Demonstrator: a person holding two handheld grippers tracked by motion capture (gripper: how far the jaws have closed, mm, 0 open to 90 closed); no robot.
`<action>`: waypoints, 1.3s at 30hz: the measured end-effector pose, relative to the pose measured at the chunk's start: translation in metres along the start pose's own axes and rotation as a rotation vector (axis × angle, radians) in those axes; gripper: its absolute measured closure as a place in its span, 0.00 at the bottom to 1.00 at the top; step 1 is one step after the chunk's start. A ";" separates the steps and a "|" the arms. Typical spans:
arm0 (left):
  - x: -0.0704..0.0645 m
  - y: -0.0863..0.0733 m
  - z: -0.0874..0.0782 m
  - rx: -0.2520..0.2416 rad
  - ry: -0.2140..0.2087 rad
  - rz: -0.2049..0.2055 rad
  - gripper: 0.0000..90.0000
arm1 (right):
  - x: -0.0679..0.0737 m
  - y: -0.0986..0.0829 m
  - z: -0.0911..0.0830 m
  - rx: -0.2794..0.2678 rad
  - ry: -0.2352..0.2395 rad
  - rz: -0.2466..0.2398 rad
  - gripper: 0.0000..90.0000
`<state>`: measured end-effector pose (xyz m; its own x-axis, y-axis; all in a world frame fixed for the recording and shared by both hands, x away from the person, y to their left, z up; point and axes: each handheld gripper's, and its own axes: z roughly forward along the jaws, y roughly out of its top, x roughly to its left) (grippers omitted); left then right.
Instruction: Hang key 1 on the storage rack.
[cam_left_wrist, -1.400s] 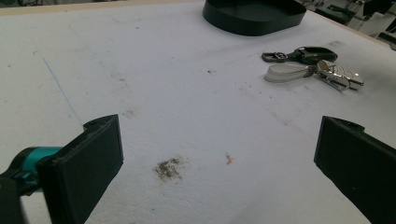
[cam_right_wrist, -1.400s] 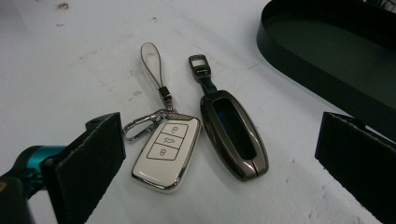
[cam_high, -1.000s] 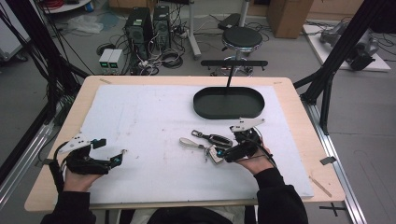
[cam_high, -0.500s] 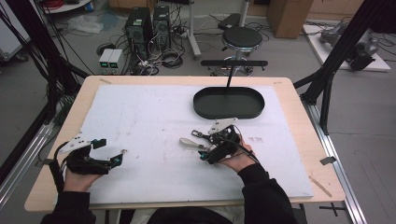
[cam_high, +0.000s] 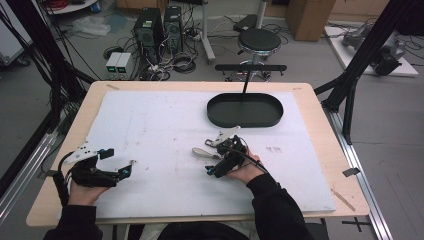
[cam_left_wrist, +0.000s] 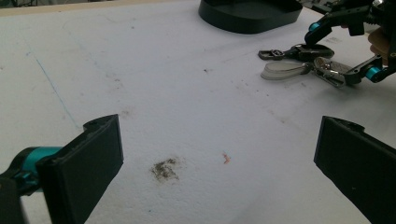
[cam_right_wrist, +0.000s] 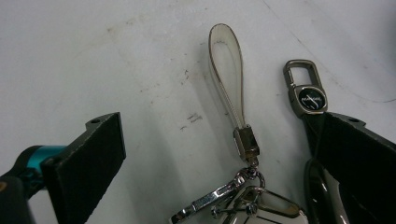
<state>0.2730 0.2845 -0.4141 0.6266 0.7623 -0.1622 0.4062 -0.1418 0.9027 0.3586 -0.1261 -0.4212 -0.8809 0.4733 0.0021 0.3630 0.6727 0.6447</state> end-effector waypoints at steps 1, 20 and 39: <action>0.000 0.000 0.000 0.000 0.001 0.001 0.02 | -0.001 0.000 0.001 -0.001 0.007 0.008 0.02; 0.000 0.000 -0.002 -0.025 0.027 0.015 0.02 | -0.004 -0.001 0.004 0.050 -0.012 0.027 0.52; -0.002 0.000 -0.004 -0.036 0.028 0.017 0.03 | -0.002 -0.001 0.011 0.078 -0.086 -0.028 0.90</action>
<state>0.2697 0.2857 -0.4121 0.6140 0.7776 -0.1358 0.3713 -0.1327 0.9190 0.3634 -0.1211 -0.4300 -0.8629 0.4984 -0.0831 0.3638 0.7270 0.5823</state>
